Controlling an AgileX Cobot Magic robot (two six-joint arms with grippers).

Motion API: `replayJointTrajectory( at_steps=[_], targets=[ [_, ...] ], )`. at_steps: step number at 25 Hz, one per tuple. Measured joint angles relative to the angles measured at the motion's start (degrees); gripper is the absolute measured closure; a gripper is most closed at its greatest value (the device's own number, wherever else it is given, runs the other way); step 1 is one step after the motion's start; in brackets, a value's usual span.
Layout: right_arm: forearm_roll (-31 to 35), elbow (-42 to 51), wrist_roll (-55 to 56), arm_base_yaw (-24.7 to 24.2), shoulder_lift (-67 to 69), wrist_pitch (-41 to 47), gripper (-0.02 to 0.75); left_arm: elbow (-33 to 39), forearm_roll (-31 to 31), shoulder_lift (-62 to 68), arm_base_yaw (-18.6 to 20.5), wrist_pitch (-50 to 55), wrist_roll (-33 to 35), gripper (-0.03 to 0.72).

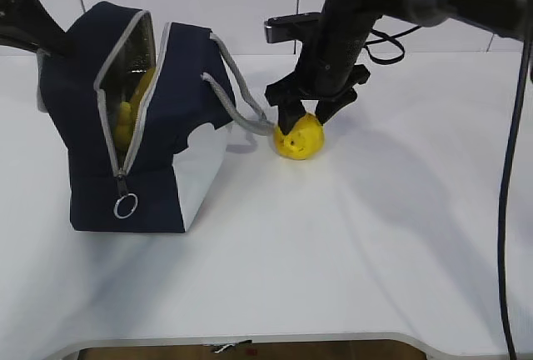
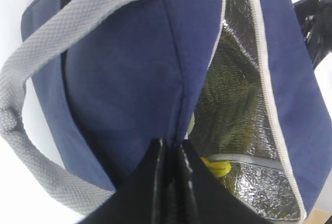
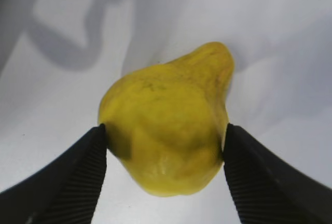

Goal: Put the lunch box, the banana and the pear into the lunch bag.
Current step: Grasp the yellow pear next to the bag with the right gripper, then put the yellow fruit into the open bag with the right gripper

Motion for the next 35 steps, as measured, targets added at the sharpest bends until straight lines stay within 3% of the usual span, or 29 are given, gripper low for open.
replayJointTrajectory(
  at_steps=[6,14,27,35],
  targets=[
    [1.01,-0.46,0.0,0.0,0.6,-0.09,0.185,0.0,0.0,0.0,0.0,0.04,0.0,0.673],
    [1.1,-0.53,-0.14,0.0,0.6,0.77,0.286,0.0,0.0,0.0,0.0,0.04,0.0,0.673],
    [0.78,-10.07,-0.14,0.0,1.61,6.24,0.306,0.0,0.0,0.0,0.0,0.04,0.0,0.673],
    [1.28,-10.4,-0.14,0.0,-5.22,6.99,0.307,0.0,0.0,0.0,0.0,0.04,0.0,0.673]
  ],
)
